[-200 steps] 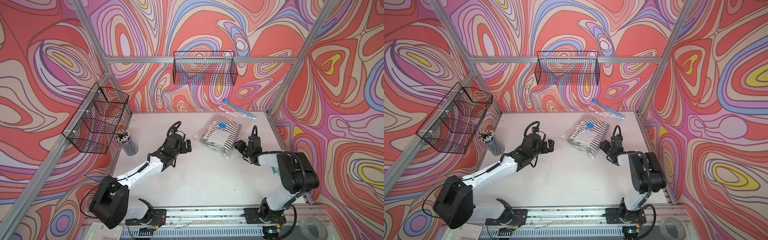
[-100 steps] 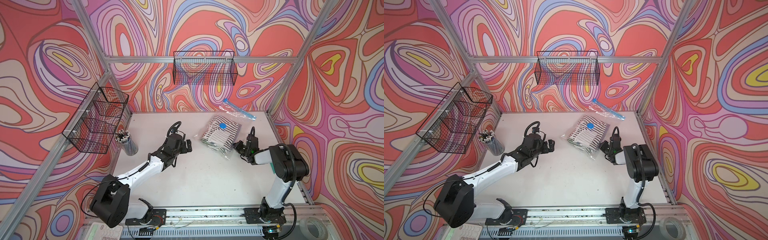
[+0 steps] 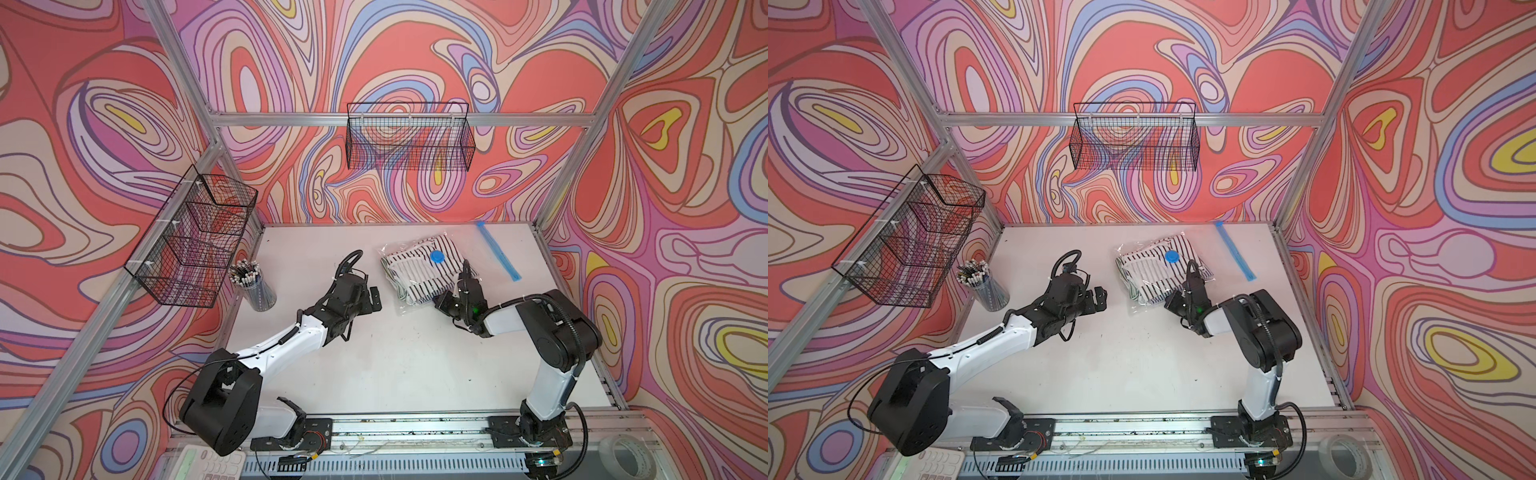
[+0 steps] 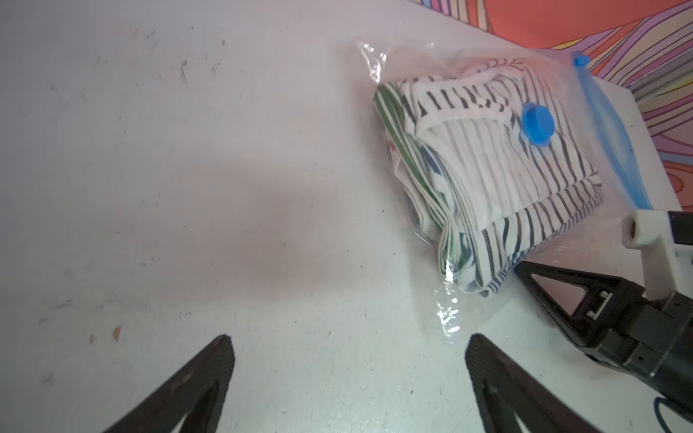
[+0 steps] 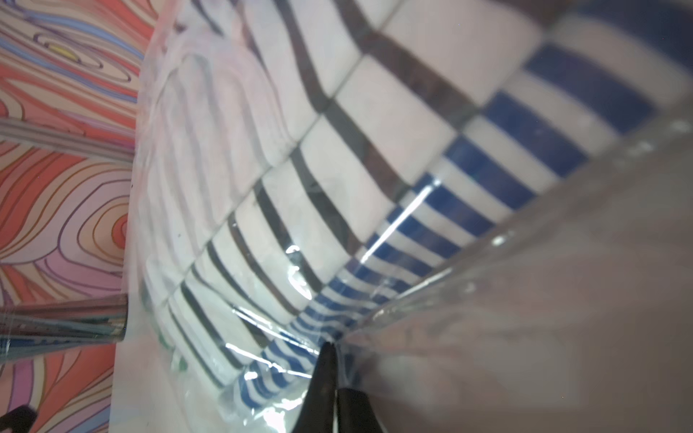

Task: Take the tank top out of the vacuum bag
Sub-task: Adjust the vacuum bag at the center of the board.

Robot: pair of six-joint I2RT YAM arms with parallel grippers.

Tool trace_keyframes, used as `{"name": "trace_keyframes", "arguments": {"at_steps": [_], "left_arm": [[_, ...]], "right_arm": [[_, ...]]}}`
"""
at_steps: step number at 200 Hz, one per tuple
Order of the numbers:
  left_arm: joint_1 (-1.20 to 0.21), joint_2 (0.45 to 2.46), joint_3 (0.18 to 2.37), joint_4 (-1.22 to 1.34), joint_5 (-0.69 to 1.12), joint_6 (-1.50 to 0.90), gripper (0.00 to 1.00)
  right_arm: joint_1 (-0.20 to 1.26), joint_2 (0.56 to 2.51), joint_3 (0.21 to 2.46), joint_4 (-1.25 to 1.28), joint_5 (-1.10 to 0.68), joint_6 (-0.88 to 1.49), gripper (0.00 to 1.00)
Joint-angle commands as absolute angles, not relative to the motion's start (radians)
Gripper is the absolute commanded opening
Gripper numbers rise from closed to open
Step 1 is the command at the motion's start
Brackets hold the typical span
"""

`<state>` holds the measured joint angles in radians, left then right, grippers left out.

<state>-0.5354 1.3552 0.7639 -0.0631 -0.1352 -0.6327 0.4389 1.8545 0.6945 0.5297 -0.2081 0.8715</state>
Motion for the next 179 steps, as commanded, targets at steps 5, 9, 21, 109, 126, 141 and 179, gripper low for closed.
{"name": "trace_keyframes", "arguments": {"at_steps": [5, 9, 21, 109, 126, 141, 179], "left_arm": [[-0.512, 1.308, 0.732, -0.135, -0.153, -0.695, 1.0], [-0.504, 1.299, 0.723, -0.136, -0.151, -0.701, 1.0], [-0.47, 1.274, 0.696, -0.123, -0.134, -0.722, 1.0], [-0.362, 1.35, 0.547, 0.24, 0.181, -0.916, 0.93], [-0.362, 1.393, 0.488, 0.343, 0.201, -1.006, 0.91], [-0.368, 1.438, 0.447, 0.453, 0.215, -1.086, 0.88], [-0.426, 1.554, 0.389, 0.689, 0.2, -1.251, 0.85]], "right_arm": [[0.568, 1.858, 0.712, 0.488, -0.215, 0.984, 0.0], [0.581, 1.86, 0.715, 0.495, -0.219, 0.995, 0.0], [0.604, 1.864, 0.724, 0.517, -0.242, 1.021, 0.0], [0.606, 1.608, 0.854, 0.075, -0.163, 0.796, 0.82], [0.606, 1.557, 0.861, 0.021, -0.119, 0.769, 0.85], [0.606, 1.523, 0.865, -0.002, -0.095, 0.748, 0.86], [0.606, 1.496, 0.881, -0.064, -0.074, 0.721, 0.86]]}}
